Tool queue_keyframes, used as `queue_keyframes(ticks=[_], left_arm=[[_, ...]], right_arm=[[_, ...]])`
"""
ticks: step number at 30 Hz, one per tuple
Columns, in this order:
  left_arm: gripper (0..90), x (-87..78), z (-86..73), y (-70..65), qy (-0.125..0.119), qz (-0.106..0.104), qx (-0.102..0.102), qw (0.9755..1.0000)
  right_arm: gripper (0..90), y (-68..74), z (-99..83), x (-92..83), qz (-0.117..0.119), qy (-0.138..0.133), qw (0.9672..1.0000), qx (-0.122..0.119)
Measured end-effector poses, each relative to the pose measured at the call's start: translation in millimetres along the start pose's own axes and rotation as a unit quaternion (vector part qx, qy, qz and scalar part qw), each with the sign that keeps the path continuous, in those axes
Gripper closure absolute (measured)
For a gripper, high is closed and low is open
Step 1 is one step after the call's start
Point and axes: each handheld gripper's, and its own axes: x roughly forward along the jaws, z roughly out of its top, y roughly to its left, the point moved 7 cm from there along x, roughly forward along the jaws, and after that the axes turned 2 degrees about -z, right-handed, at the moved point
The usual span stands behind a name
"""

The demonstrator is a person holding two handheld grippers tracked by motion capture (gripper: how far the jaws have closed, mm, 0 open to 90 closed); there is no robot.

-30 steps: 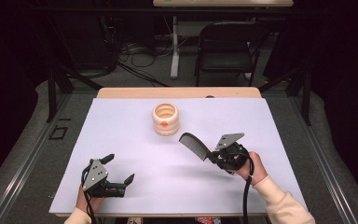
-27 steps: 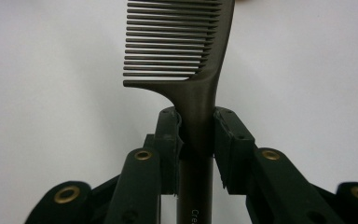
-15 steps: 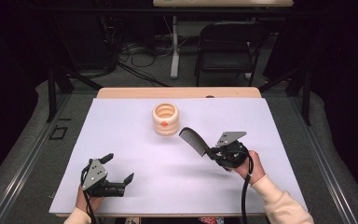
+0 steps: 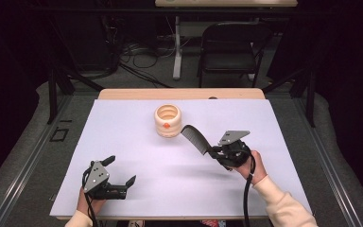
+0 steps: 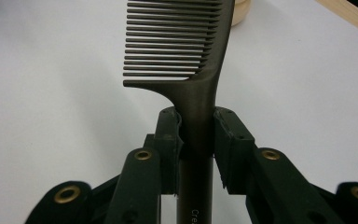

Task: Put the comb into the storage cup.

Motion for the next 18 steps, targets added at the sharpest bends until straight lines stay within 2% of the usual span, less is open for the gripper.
queue_keyframes(ticks=[18], left_arm=[[0.2,0.4,0.0,-0.7,0.001,-0.001,-0.001,1.0]], right_arm=[[72.0,-8.6,3.9,1.4,-0.005,-0.017,0.9996,0.02]])
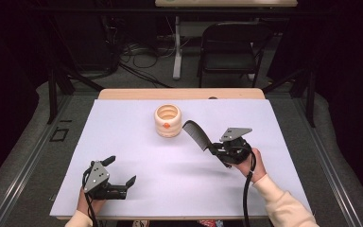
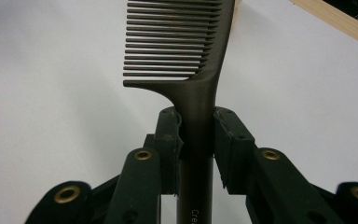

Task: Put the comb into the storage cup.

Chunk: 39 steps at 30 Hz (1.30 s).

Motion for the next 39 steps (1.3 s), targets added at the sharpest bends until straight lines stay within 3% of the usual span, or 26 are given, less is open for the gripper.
queue_keyframes(ticks=[8,39], left_arm=[[0.2,0.5,-0.3,0.5,0.001,0.0,0.0,1.0],[0.2,0.0,-0.6,0.7,0.001,0.001,-0.001,1.0]], right_arm=[[72.0,-3.4,2.3,1.8,0.001,-0.008,0.9999,0.009],[72.0,-6.3,23.1,15.5,0.008,-0.018,0.9998,0.007]])
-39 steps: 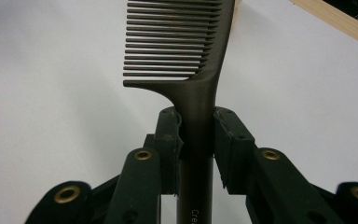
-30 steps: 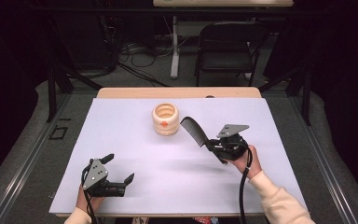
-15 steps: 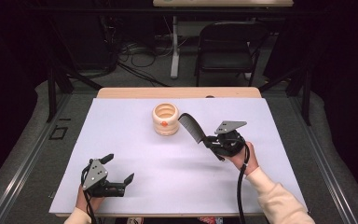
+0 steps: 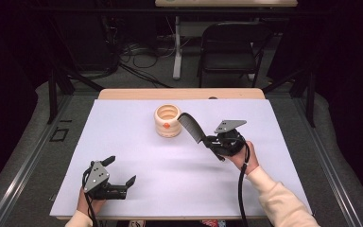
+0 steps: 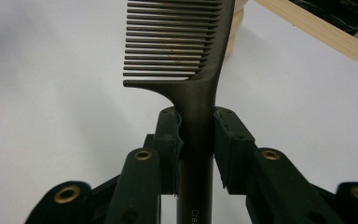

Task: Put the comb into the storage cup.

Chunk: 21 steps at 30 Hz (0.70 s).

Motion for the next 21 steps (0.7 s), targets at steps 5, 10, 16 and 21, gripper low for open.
queue_keyframes(ticks=[5,10,16,21], left_arm=[[0.2,0.2,-0.2,0.2,0.001,0.0,0.0,1.0],[0.2,0.3,-0.2,-0.2,0.001,-0.001,0.0,1.0],[0.2,0.2,-0.4,0.1,0.001,-0.001,0.0,1.0],[0.2,0.0,-0.3,0.2,0.0,0.0,-0.001,1.0]], right_arm=[[72.0,-1.3,6.5,1.1,0.0,-0.005,1.0,-0.001],[72.0,-1.9,11.8,3.1,0.001,-0.01,1.0,0.001],[72.0,-2.8,16.4,5.5,0.001,-0.012,0.9999,-0.002],[72.0,-4.7,19.8,6.3,0.001,-0.015,0.9999,0.0]])
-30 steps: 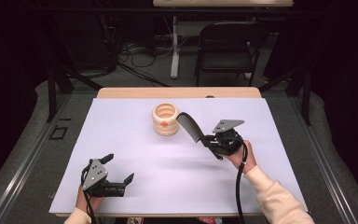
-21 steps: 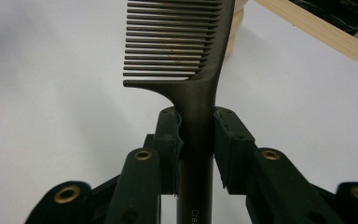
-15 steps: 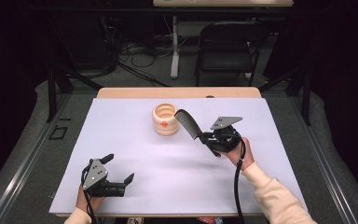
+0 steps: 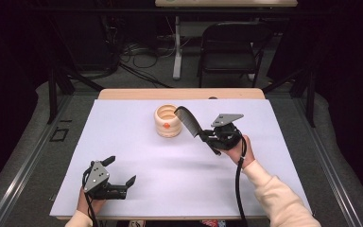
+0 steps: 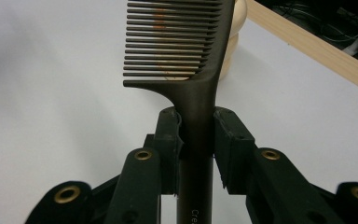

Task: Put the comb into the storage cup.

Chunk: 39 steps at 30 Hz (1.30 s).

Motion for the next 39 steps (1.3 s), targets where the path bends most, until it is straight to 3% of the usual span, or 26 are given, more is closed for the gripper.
queue_keyframes(ticks=[39], left_arm=[[0.2,0.3,-0.3,-0.5,0.001,-0.002,0.001,1.0]], right_arm=[[72.0,-8.6,30.3,15.8,-0.001,-0.01,1.0,-0.001]])
